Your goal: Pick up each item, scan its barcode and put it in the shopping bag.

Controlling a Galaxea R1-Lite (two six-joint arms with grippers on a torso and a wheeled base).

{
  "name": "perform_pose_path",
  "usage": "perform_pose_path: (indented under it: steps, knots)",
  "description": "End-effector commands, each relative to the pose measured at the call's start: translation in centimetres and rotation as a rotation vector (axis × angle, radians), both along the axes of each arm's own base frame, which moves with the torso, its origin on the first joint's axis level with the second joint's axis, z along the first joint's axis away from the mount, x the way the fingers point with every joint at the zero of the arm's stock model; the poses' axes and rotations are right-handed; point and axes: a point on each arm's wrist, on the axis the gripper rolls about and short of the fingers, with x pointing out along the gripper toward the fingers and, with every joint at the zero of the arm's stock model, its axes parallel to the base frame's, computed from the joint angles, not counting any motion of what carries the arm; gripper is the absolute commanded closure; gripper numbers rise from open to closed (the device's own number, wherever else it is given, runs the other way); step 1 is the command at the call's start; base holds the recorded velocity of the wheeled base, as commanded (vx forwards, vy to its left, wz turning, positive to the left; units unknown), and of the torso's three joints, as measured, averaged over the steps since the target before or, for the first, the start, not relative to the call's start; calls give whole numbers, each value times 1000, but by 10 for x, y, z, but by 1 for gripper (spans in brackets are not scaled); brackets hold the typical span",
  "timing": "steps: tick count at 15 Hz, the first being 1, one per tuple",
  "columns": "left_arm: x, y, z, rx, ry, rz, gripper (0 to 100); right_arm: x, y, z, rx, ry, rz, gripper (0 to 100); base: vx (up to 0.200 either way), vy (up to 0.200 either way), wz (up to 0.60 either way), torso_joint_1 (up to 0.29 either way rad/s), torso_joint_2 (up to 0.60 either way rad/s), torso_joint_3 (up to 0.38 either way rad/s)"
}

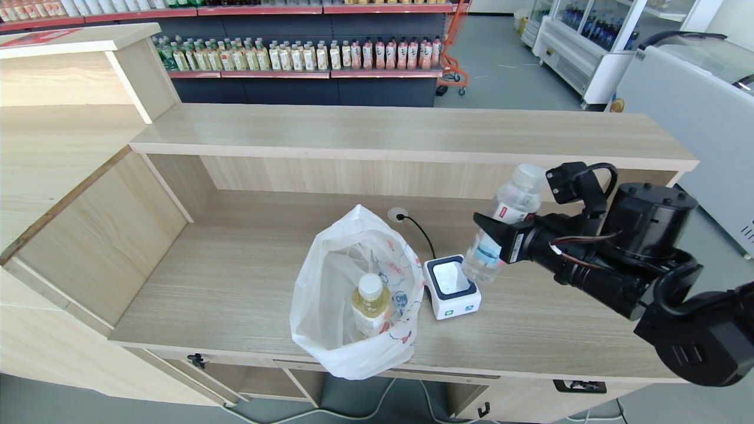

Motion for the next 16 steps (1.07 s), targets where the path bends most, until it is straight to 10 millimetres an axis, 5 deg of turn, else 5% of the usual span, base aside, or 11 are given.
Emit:
perform_pose_path:
  steps: [1,5,11,16]
  knots:
    - [0,0,0,0,0,0,0,16,21,-17,-14,29,37,100,0,0,0,0,0,0]
    - [0,0,0,0,0,0,0,39,47,-29,-13,26,68,100,0,150,0,-7,1,2]
    - [0,0,0,2,0,0,0,87,78,-70,-40,-19,80,100,0,0,0,0,0,0]
    - [0,0,0,2,0,0,0,103,108,-92,-77,-46,122,100,0,0,0,0,0,0]
